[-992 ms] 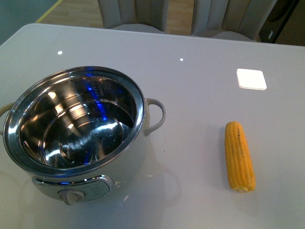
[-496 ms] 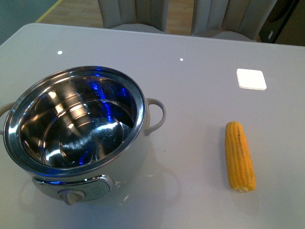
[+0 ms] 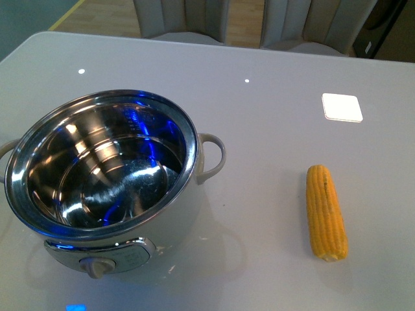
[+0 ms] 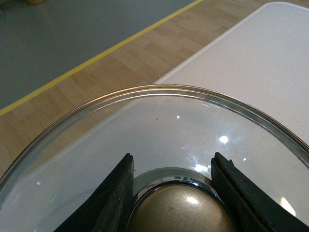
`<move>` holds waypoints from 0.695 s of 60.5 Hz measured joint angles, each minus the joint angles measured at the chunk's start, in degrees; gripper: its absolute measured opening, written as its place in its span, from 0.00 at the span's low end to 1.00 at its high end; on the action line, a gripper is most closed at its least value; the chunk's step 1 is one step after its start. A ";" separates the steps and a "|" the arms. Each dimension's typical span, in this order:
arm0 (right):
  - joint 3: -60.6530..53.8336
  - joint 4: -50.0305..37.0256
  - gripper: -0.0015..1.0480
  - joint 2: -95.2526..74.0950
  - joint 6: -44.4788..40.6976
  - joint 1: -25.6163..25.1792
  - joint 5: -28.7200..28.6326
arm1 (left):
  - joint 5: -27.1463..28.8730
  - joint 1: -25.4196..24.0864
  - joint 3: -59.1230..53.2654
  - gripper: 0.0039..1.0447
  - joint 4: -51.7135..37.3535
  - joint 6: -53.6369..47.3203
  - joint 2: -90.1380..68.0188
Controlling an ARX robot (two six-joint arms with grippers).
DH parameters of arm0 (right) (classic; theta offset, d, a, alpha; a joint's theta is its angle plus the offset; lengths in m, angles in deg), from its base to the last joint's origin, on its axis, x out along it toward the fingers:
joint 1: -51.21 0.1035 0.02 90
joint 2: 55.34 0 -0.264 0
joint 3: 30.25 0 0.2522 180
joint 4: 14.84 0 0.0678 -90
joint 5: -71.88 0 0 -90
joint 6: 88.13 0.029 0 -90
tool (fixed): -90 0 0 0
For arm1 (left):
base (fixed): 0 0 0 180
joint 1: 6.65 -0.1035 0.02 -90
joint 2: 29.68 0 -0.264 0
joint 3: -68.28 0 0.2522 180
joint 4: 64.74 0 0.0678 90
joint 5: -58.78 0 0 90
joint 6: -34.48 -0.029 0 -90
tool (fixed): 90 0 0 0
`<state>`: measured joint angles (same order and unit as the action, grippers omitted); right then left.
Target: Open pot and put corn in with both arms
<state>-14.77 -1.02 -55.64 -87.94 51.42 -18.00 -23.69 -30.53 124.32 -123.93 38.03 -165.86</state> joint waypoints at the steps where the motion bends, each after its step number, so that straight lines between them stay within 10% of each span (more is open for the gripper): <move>1: 0.00 0.00 0.92 0.00 0.00 0.00 0.00 | -0.13 0.15 0.39 0.40 -0.35 0.13 -0.66; 42: 0.00 0.00 0.92 0.00 0.00 0.00 -0.02 | -1.70 2.80 8.52 0.40 -4.20 -0.07 -13.84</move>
<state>-14.77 -1.02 -55.64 -87.94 51.42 -18.02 -25.40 -27.73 132.84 -128.13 37.96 -179.70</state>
